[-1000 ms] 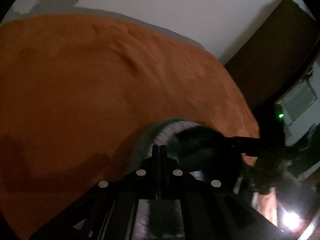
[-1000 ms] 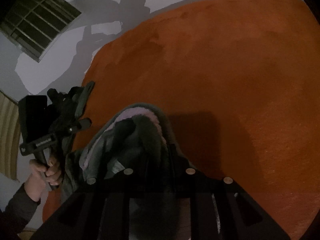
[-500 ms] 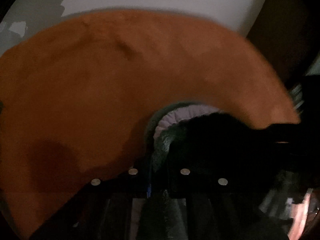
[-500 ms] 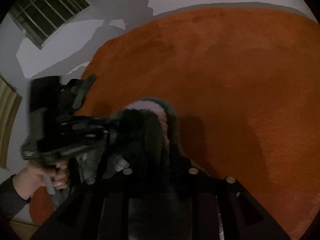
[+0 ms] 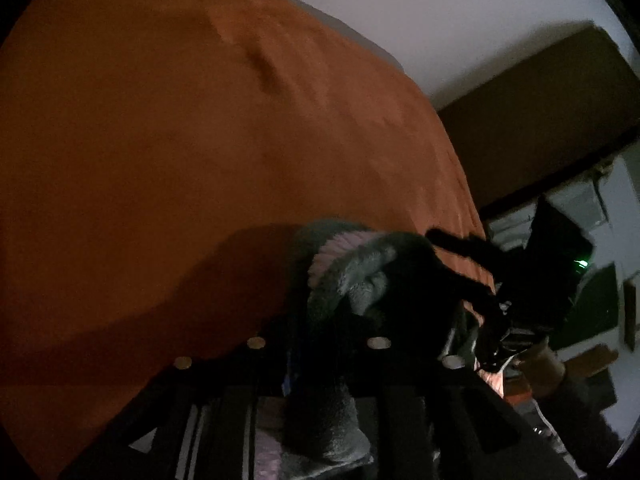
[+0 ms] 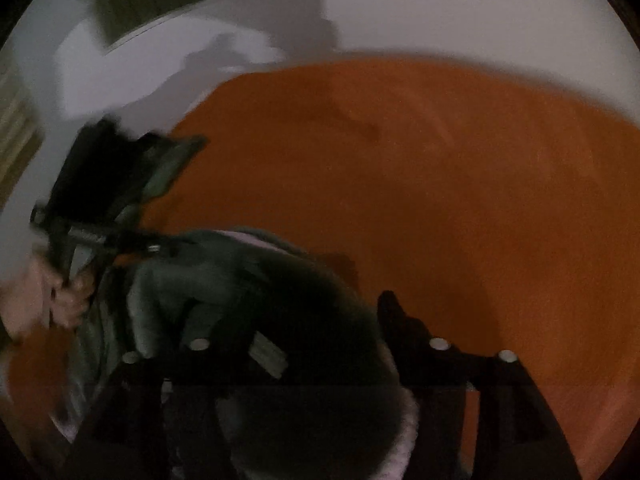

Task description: Fold clothes

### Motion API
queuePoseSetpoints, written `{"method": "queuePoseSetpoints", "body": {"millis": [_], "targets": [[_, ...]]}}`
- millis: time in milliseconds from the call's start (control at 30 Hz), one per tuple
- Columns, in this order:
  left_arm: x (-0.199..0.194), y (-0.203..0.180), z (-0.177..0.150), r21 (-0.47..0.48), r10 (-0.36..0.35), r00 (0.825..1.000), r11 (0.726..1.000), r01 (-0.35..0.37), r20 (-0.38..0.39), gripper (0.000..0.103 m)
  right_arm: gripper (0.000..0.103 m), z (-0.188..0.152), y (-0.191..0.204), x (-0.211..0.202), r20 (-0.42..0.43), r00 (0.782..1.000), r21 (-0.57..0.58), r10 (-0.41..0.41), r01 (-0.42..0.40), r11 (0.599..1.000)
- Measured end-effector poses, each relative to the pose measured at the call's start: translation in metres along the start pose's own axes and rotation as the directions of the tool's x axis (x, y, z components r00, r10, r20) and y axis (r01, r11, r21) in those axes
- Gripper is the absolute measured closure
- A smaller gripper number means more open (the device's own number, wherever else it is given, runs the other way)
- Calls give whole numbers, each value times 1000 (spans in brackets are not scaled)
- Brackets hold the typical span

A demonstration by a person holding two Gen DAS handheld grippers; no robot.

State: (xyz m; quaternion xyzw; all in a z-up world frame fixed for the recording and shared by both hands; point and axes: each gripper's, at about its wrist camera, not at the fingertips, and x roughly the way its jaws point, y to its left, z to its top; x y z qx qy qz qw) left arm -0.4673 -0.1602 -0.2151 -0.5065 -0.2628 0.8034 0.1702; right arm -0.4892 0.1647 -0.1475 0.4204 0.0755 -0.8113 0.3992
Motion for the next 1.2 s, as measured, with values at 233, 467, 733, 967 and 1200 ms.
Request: {"method": "queuePoseSetpoints", "body": {"millis": [233, 467, 733, 967, 1200], "targets": [[20, -50, 3, 193, -27, 998, 981, 37, -53, 37, 99, 29, 26, 58, -195, 971, -154, -139, 109, 982], [52, -60, 4, 357, 211, 969, 921, -154, -127, 91, 100, 37, -28, 31, -49, 999, 188, 18, -8, 982], [-2, -17, 17, 75, 32, 998, 997, -28, -56, 71, 30, 16, -23, 26, -57, 998, 245, -25, 38, 969], [4, -48, 3, 217, 88, 996, 973, -79, -31, 34, 86, 1, -10, 35, -133, 979, 171, -156, 178, 969], [17, -5, 20, -32, 259, 966, 965, -259, -5, 84, 86, -7, -40, 32, -125, 988, 391, -87, 130, 911]]}}
